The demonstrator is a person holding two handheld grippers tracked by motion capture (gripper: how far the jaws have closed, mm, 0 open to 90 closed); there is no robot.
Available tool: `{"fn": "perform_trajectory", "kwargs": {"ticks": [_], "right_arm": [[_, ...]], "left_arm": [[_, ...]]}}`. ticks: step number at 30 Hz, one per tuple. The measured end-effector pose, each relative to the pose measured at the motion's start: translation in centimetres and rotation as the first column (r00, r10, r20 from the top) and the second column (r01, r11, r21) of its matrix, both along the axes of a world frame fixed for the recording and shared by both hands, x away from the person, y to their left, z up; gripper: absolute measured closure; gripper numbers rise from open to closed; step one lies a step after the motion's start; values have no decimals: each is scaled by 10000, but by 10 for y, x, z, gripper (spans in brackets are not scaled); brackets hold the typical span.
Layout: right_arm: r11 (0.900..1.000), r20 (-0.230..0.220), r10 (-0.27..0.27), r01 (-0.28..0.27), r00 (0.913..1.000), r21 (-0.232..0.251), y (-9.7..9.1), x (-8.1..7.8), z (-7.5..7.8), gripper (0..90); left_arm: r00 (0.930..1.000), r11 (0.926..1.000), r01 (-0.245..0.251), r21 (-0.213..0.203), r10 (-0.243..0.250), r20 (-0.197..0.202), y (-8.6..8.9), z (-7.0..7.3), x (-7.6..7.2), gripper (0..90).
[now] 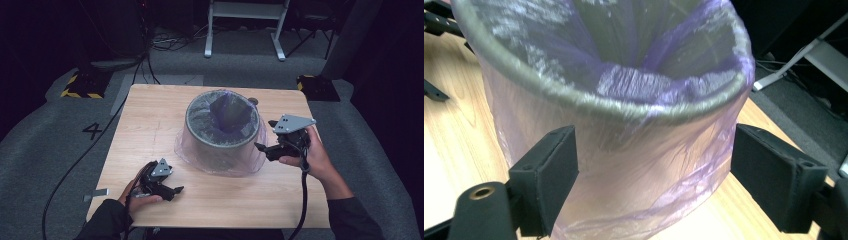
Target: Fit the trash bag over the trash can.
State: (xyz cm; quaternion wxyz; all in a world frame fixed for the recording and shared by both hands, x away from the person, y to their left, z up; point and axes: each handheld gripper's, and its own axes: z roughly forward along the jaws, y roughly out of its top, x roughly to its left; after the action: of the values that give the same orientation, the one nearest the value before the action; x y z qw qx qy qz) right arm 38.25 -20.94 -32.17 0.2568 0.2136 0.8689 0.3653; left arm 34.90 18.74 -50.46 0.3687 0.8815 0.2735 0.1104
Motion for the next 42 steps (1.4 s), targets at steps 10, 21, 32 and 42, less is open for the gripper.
{"fn": "perform_trajectory", "kwargs": {"ticks": [10, 21, 32, 42], "right_arm": [[9994, -481, -181, 166, 9987, -317, -3, -1, -30, 193], [9974, -888, -530, 485, 9946, -528, -12, 2, -58, 200], [9918, -1095, -875, 763, 9901, -1027, -20, 4, -78, 200], [9832, -1240, -1096, 893, 9862, -1592, -21, -3, -97, 190]], "left_arm": [[10000, 10000, -3, 3, 3, 1, 0, 0, 0, 129], [10000, 10000, -4, 1, 4, -1, 0, 0, 0, 129], [10000, 10000, -6, 0, 6, -2, 0, 0, 0, 129], [10000, 10000, -10, -2, 10, -1, 0, 0, 0, 129]]}}
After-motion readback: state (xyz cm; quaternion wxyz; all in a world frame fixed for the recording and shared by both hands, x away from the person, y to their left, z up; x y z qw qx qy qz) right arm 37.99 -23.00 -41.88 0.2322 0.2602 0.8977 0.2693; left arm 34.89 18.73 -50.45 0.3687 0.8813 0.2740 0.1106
